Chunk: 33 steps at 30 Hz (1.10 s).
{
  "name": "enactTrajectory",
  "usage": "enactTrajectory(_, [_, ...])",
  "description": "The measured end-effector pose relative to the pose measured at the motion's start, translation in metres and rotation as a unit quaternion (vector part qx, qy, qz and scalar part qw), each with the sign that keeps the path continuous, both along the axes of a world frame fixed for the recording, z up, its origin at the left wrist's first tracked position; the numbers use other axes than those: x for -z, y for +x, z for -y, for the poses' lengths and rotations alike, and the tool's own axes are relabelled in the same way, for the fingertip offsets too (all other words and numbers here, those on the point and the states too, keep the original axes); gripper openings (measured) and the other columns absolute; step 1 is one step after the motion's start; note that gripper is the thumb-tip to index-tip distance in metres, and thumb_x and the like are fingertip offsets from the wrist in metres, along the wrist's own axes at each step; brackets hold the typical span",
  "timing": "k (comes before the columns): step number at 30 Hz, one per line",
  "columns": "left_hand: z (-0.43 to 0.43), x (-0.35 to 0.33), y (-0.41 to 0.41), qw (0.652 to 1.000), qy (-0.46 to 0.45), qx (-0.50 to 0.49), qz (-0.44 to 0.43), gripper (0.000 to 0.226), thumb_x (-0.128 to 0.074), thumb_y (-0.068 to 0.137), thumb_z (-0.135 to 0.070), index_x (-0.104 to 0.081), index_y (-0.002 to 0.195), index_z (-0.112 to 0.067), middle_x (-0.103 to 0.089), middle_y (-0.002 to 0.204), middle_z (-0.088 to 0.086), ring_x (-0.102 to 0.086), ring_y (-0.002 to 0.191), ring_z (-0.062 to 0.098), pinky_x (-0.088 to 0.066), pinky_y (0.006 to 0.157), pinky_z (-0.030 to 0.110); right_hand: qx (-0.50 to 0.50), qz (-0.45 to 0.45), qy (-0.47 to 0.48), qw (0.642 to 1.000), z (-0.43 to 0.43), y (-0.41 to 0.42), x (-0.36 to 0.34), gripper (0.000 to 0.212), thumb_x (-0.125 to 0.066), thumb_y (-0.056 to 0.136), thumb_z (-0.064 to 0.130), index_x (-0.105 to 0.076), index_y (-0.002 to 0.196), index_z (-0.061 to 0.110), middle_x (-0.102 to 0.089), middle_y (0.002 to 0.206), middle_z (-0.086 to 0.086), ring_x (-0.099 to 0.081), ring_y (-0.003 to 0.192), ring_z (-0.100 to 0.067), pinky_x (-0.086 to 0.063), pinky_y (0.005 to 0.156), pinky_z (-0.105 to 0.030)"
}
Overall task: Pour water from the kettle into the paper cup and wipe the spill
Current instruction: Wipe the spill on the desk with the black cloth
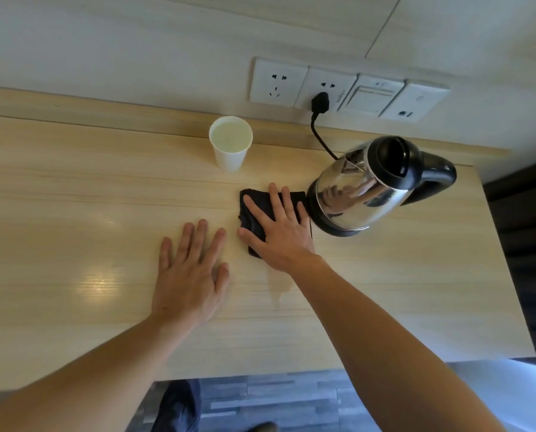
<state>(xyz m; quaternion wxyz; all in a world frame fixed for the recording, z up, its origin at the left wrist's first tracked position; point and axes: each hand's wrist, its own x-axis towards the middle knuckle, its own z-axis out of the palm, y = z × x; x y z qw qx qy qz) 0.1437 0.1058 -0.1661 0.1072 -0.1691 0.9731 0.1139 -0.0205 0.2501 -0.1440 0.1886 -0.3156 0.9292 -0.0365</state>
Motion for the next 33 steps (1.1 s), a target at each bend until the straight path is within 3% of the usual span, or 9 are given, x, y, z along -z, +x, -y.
enactTrajectory(10, [-0.004, -0.006, 0.0, 1.0, -0.021, -0.015, -0.002, 0.067, -0.01, 0.103, -0.054, 0.004, 0.166, -0.036, 0.011, 0.176, 0.0, 0.013, 0.162, 0.02, -0.001, 0.131, 0.056, -0.017, 0.011, 0.01, 1.0, -0.055, 0.07, 0.002, 0.077, -0.015, 0.093, 0.084, 0.015, 0.158, 0.055, 0.031, 0.17, -0.001, 0.032, 0.155, -0.025, 0.015, 0.124, -0.059])
enactTrajectory(15, [-0.006, -0.006, 0.002, 0.999, -0.018, -0.018, -0.022, 0.066, -0.015, 0.104, -0.053, -0.002, 0.166, -0.037, 0.005, 0.177, -0.001, 0.008, 0.163, 0.02, -0.001, 0.131, 0.055, -0.012, 0.007, -0.002, 1.0, -0.082, 0.111, 0.005, 0.071, -0.016, 0.098, 0.078, 0.013, 0.159, 0.054, 0.025, 0.172, 0.0, 0.026, 0.157, -0.024, 0.012, 0.126, -0.058])
enactTrajectory(23, [-0.005, -0.012, 0.002, 1.0, 0.002, -0.017, 0.009, 0.064, -0.009, 0.105, -0.051, 0.008, 0.165, -0.037, 0.015, 0.176, -0.001, 0.017, 0.161, 0.02, 0.005, 0.131, 0.054, -0.027, 0.018, -0.019, 0.999, -0.116, 0.168, 0.001, 0.063, -0.015, 0.104, 0.07, 0.009, 0.16, 0.053, 0.027, 0.17, 0.006, 0.029, 0.155, -0.018, 0.014, 0.126, -0.049])
enactTrajectory(26, [-0.017, -0.02, 0.003, 1.0, 0.012, -0.002, 0.007, 0.064, -0.013, 0.107, -0.05, 0.007, 0.166, -0.036, 0.016, 0.176, 0.0, 0.016, 0.162, 0.021, 0.005, 0.131, 0.054, -0.036, 0.018, -0.047, 0.998, -0.132, 0.186, 0.006, 0.061, -0.021, 0.106, 0.064, -0.004, 0.162, 0.049, 0.017, 0.172, 0.007, 0.024, 0.157, -0.015, 0.016, 0.126, -0.042])
enactTrajectory(30, [-0.058, -0.027, -0.003, 0.999, 0.034, 0.035, -0.025, 0.065, -0.017, 0.107, -0.05, 0.011, 0.165, -0.035, 0.015, 0.176, -0.001, 0.011, 0.162, 0.021, 0.0, 0.131, 0.053, -0.037, 0.017, -0.127, 0.991, -0.158, 0.208, 0.011, 0.053, -0.035, 0.106, 0.058, -0.039, 0.156, 0.042, -0.015, 0.172, 0.011, -0.001, 0.159, -0.004, -0.007, 0.125, -0.04])
enactTrajectory(33, [-0.085, -0.024, -0.014, 0.998, 0.054, 0.022, -0.027, 0.065, -0.014, 0.107, -0.051, 0.013, 0.164, -0.035, 0.014, 0.176, -0.001, 0.011, 0.162, 0.021, 0.001, 0.131, 0.053, 0.005, 0.145, -0.189, 0.971, -0.173, 0.214, -0.009, 0.047, -0.04, 0.106, 0.058, -0.05, 0.149, 0.044, -0.018, 0.167, 0.024, 0.001, 0.154, 0.011, -0.001, 0.125, -0.027])
